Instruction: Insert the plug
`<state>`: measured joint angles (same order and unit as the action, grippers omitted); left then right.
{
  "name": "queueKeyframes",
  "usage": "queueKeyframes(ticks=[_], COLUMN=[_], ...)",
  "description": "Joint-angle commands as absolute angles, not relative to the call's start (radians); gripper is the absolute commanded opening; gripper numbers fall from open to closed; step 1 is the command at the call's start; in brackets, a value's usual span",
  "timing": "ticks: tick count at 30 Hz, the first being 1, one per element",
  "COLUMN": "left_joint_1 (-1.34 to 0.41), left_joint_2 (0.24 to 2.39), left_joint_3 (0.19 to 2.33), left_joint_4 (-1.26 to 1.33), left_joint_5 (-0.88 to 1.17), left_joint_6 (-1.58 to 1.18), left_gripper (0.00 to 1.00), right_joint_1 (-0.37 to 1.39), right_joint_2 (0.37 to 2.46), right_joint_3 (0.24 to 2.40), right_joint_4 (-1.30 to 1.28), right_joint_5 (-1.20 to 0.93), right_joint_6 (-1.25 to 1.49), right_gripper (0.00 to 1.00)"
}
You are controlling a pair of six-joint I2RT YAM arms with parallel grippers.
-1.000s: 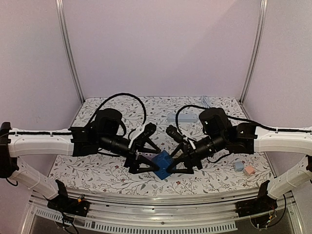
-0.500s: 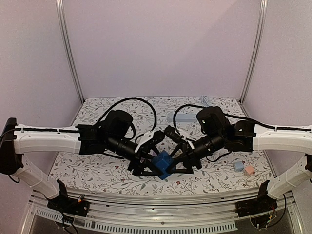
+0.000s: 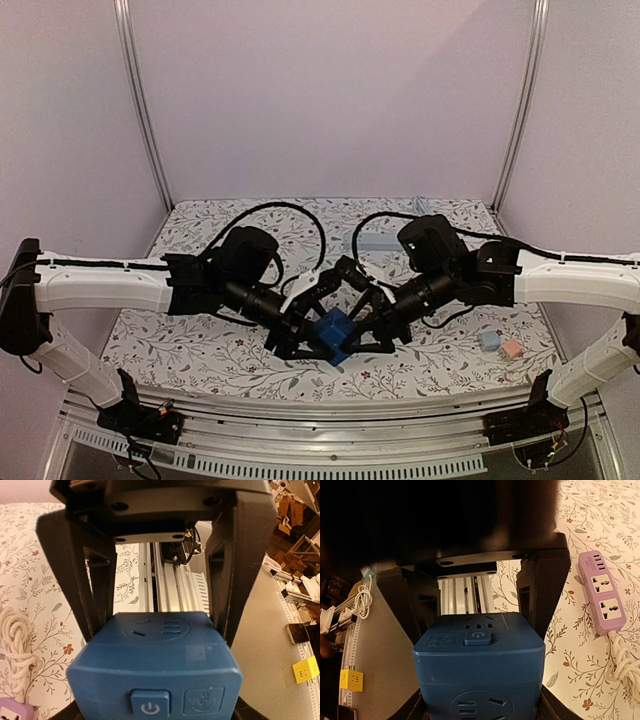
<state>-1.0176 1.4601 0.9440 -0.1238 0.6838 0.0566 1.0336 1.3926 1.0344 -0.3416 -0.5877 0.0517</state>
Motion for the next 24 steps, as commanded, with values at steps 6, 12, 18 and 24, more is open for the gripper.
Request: queueKeyframes(ticks=[6,12,18,24], left_joint_1=[-1.031,-1.026,-1.023,-1.015], left_joint_2=[1.466,1.452,1.447,1.445], left_joint_3=[0.943,0.936,0.928,0.908], left_joint_4=[-0.102,-0.091,-0.073,-0.052], left_joint_5=[0.669,0.666,0.669,0.664], left_joint_6=[0.030,0.019,0.006,0.005], left_gripper=[0.67,0.70,0.37,0.00], right_joint_1=[1.059,1.059,1.059,1.059], right_joint_2=[1.409,1.403,1.413,1.377], right_joint_3=[1.073,1.061,1.061,1.050], right_joint_4=[-0.326,-0.326,-0.328,-0.299], right_joint_5=[-0.581,-0.568,-0.557,-0.476], right_joint_6=[0.023,0.026,0.031,0.045], right_gripper=[0.57,0.58,0.61,0.80])
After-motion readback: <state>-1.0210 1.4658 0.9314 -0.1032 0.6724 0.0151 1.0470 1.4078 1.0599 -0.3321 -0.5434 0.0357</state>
